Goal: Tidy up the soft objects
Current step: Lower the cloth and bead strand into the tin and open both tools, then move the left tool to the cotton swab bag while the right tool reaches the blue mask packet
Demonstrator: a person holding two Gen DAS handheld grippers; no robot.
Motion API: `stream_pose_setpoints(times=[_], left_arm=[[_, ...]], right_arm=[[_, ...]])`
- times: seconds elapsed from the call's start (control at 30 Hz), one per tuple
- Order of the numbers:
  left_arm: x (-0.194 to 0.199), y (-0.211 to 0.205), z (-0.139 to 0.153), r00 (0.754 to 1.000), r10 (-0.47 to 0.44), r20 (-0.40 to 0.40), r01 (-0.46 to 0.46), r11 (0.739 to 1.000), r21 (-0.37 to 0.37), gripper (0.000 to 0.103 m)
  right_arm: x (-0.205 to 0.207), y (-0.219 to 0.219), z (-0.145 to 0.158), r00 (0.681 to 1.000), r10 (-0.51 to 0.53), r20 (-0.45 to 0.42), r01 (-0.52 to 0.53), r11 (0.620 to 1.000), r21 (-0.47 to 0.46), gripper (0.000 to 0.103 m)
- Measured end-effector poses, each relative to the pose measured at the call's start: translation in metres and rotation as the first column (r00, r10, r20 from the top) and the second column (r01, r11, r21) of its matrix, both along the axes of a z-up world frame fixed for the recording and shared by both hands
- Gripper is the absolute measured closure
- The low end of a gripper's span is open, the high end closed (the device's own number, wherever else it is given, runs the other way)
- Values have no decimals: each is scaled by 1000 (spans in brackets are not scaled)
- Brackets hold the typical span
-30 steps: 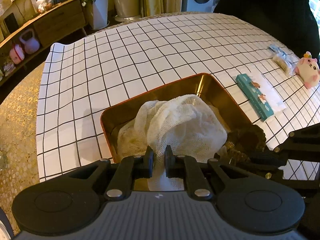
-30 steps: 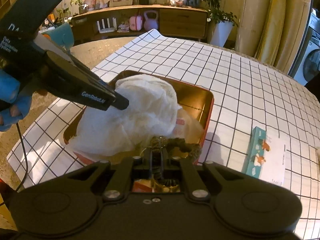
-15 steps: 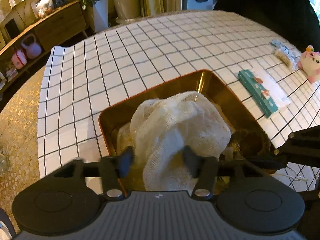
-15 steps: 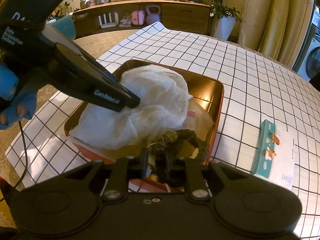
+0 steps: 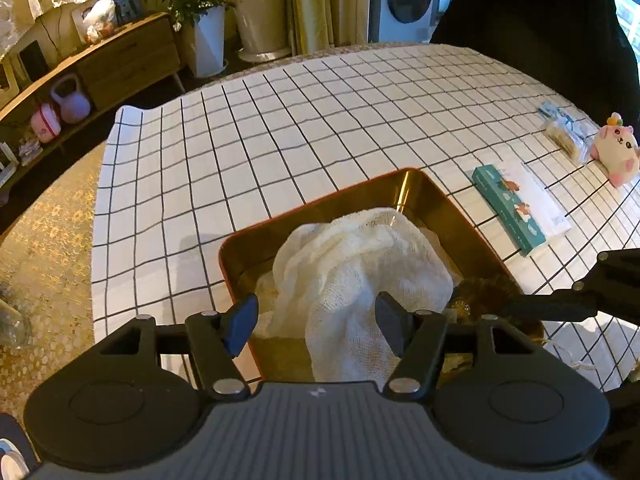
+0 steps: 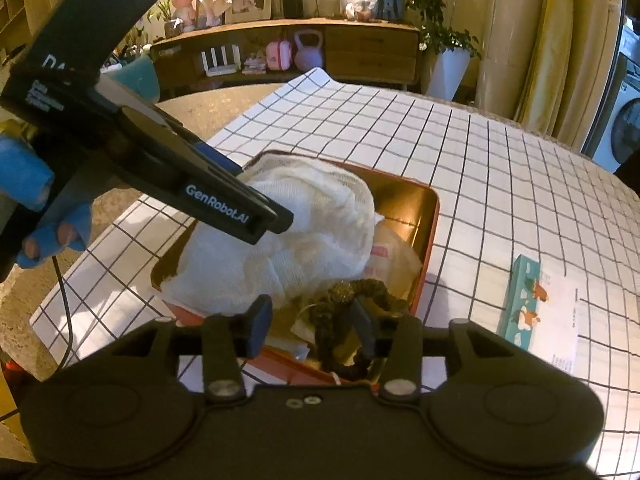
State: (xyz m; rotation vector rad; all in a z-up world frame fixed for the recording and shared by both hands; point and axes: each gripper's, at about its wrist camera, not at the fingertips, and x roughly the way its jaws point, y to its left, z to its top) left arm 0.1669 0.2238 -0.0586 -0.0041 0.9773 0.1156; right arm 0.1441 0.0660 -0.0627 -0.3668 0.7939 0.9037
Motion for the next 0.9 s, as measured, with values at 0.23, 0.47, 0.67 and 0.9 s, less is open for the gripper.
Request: stream_pose_setpoints(times=[0.23, 0.47, 0.67, 0.9], left_arm=[[-8, -8, 26, 999, -10, 47, 9, 1000, 8, 38], [-6, -39, 47, 995, -57, 85, 56, 998, 16, 28], [5, -73, 56, 990, -99, 100, 101, 995, -15, 27], [28, -120, 58, 984, -130, 125, 138, 988, -65, 20]], right_arm=[[-5, -16, 21, 1000, -11, 12, 10, 999, 41, 55], [-9, -46, 45, 999, -24, 32, 21, 996, 89, 48], [-6, -81, 59, 998, -54, 44, 49, 992, 118, 33], [10, -127, 65, 993, -113, 35, 108, 987, 122, 20]])
